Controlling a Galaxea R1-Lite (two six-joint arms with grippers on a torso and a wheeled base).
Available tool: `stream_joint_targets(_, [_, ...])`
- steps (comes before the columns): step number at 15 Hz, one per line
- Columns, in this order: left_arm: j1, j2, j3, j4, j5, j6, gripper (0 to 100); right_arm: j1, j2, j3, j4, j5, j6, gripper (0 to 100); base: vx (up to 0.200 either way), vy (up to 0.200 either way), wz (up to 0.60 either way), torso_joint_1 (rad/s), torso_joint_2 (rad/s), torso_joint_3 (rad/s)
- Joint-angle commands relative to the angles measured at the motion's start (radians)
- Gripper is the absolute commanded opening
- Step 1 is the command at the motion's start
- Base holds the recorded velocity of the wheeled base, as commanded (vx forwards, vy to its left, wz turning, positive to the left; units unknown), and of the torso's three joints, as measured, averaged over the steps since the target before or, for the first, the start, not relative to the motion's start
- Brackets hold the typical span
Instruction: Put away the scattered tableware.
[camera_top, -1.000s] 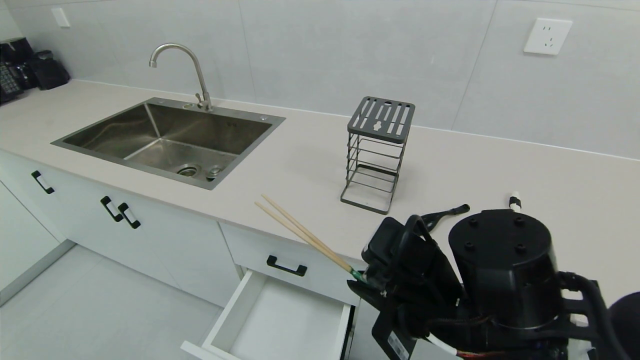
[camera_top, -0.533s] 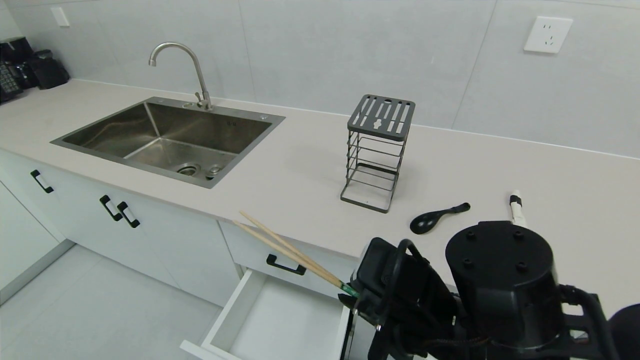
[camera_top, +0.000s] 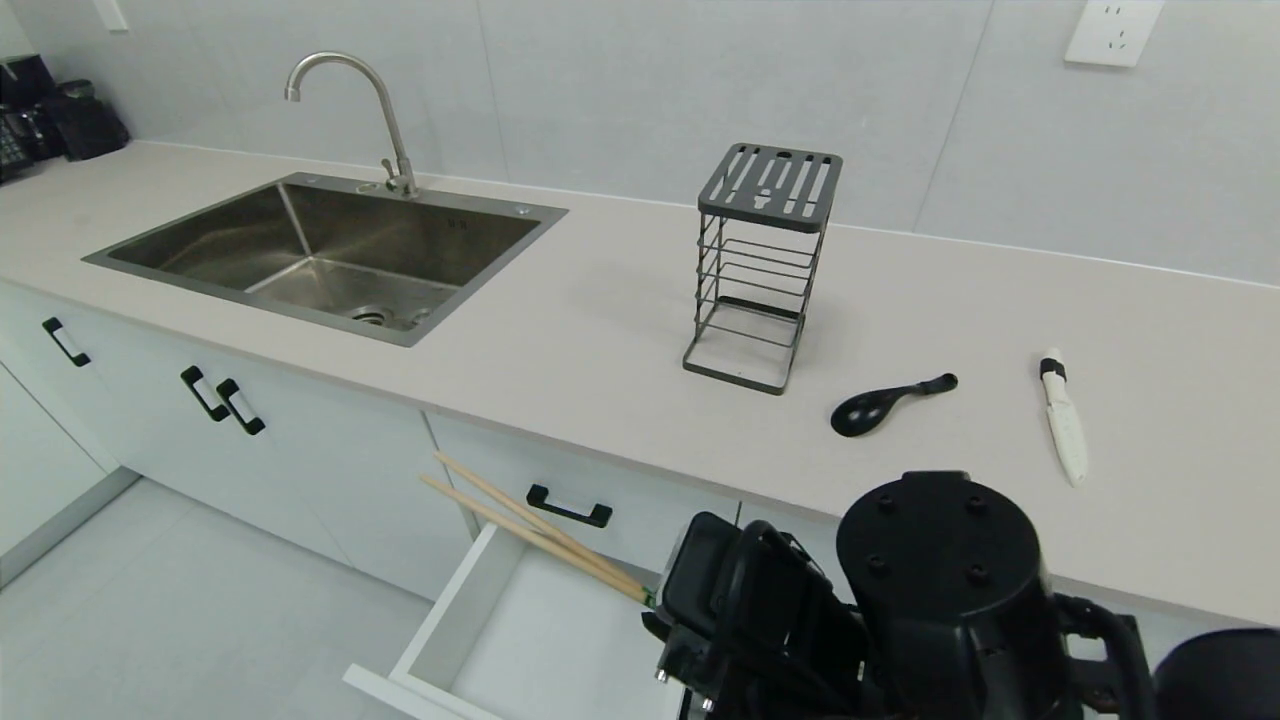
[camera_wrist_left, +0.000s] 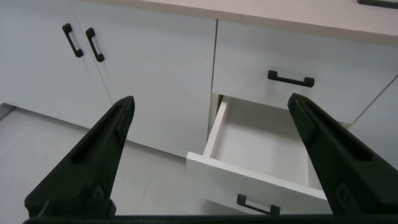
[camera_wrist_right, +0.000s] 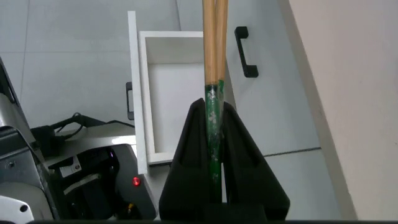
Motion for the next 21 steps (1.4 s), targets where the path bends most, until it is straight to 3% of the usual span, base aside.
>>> stream_joint_targets(1, [0.0, 0.001, 0.0, 0.001, 0.0, 0.0, 100, 0.006, 0.046, -0.038, 0.0, 0.002, 0.0, 0, 0.0, 0.0, 0.0, -0.168, 0.35, 0.168])
stream_joint_targets(12, [0.0, 0.001, 0.0, 0.001, 0.0, 0.0, 100, 0.01, 0.198, -0.213, 0.011, 0.008, 0.0, 0, 0.0, 0.0, 0.0, -0.116, 0.23, 0.108])
stream_joint_targets(21, [0.0, 0.001, 0.0, 0.001, 0.0, 0.0, 100, 0.017, 0.226, -0.228, 0.009, 0.008, 0.0, 0, 0.0, 0.0, 0.0, -0.129, 0.25, 0.116])
